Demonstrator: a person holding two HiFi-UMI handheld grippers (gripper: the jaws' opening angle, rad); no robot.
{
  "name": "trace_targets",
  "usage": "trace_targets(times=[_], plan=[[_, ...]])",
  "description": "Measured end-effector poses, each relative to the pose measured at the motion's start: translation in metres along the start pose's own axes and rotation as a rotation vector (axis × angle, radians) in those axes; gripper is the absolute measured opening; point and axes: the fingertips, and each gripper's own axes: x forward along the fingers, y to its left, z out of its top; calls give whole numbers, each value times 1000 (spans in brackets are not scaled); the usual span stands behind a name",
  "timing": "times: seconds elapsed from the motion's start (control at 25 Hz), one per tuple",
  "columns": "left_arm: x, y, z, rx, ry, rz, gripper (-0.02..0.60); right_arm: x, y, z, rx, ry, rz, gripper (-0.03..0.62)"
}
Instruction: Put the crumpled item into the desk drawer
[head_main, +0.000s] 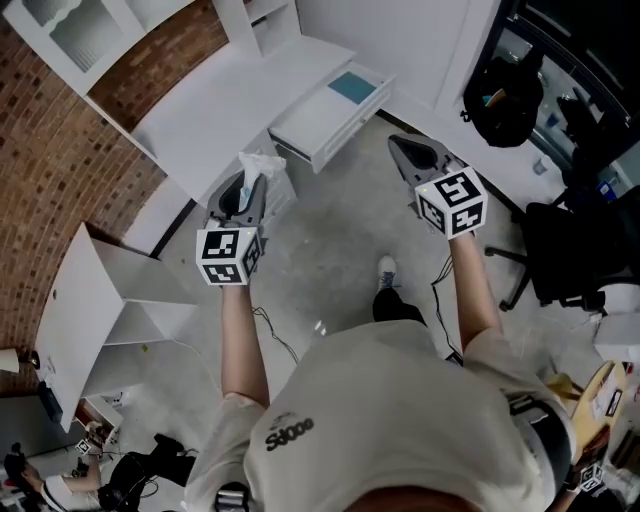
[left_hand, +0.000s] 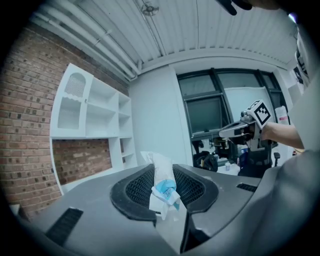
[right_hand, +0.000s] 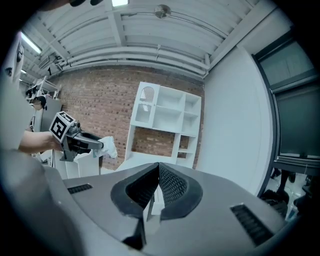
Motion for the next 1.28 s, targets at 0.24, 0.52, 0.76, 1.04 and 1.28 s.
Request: trace_targets(times=[0.24,0.52,0.76,1.04,1.28], plan=[[87,12,22,6,-7,47,118,60,-83,-7,-26,-16,43,3],[200,8,36,-20,24,67,118,114,-188,-25,-36,-4,79,3],[275,2,43,-29,39,84,120,151,-257,-44,-37,3,108,3],[334,9,39,-60,64,127,126,192,-322,-55,39,-42,78,3],[368,22,23,-79,95,132,127,229,-335,-74,89,-21,118,3]])
